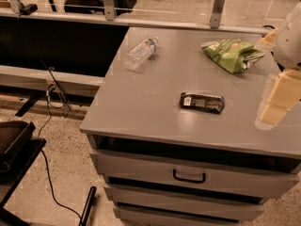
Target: Move green jalapeno chip bag near rxbar chocolate
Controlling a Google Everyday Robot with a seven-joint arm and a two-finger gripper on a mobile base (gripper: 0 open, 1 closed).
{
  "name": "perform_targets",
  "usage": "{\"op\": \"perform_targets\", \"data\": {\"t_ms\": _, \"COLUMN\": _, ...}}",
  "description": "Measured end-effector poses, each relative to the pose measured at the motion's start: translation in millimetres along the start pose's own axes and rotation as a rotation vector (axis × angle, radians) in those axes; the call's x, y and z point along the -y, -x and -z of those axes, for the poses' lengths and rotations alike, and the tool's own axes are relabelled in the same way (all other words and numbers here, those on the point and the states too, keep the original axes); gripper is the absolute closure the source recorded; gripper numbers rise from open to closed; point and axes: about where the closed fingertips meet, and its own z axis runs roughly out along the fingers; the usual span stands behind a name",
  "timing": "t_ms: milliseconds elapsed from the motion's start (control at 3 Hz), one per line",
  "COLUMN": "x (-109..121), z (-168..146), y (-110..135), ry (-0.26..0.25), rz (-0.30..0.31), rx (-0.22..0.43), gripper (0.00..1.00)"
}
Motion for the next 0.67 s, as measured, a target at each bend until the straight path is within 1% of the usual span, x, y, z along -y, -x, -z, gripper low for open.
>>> {"op": "perform_targets", "data": {"t_ms": 333, "x": 35, "z": -15, "y": -1, "ry": -0.053, "rz": 0.016, "rx": 0.016, "gripper": 0.0}}
{"op": "perform_targets", "data": {"t_ms": 667, "x": 83, "z": -38, "y": -7, "ry": -0.092, "rz": 0.007, "rx": 0.04, "gripper": 0.0}}
